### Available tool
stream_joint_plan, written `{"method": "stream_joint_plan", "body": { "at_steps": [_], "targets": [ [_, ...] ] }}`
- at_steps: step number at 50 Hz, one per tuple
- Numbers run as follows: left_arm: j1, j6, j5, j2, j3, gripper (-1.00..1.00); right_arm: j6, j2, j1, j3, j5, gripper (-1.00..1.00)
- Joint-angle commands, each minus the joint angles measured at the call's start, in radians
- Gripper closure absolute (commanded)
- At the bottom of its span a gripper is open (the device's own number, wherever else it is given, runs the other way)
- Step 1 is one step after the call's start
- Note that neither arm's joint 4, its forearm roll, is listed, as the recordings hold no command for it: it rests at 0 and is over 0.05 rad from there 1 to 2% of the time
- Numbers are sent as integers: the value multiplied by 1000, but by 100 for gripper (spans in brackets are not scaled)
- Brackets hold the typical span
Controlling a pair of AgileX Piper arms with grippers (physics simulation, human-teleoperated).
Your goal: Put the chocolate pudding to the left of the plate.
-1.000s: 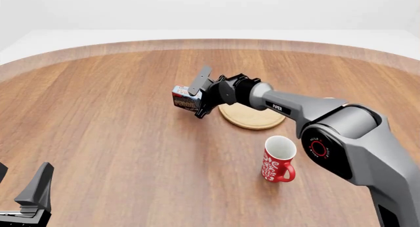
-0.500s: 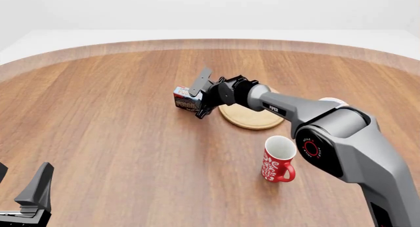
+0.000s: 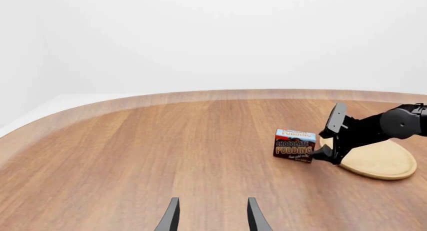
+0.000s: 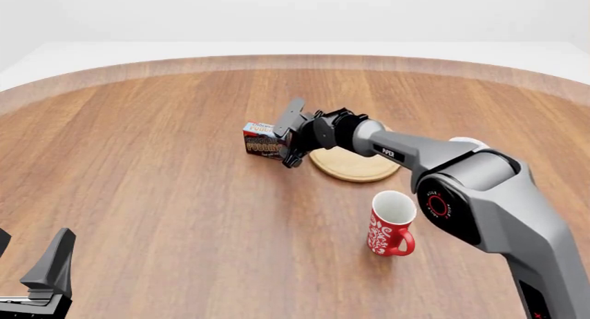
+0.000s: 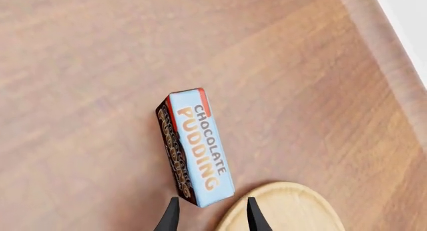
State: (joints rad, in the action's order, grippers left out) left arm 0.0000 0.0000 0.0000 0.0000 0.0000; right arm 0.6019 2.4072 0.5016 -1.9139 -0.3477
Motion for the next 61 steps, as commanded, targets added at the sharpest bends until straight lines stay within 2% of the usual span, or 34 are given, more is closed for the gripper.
{"method": "stream_joint_plan", "body": {
  "at_steps": [1, 12, 23, 38, 45, 61],
  "targets": [
    [0, 0, 0, 0, 0, -100, -2, -45, -8, 65, 30, -100],
    [0, 0, 0, 0, 0, -100, -16, -125, -10, 165, 76, -100],
    [0, 0, 0, 0, 0, -100, -31, -251, -2, 326, 138, -100],
    [0, 0, 0, 0, 0, -100, -79, -554, 21, 695, 266, -100],
    [0, 0, 0, 0, 0, -100, -77, -680, 14, 801, 282, -100],
    [0, 0, 0, 0, 0, -100, -104, -879, 29, 923, 283, -100]
  ]
}}
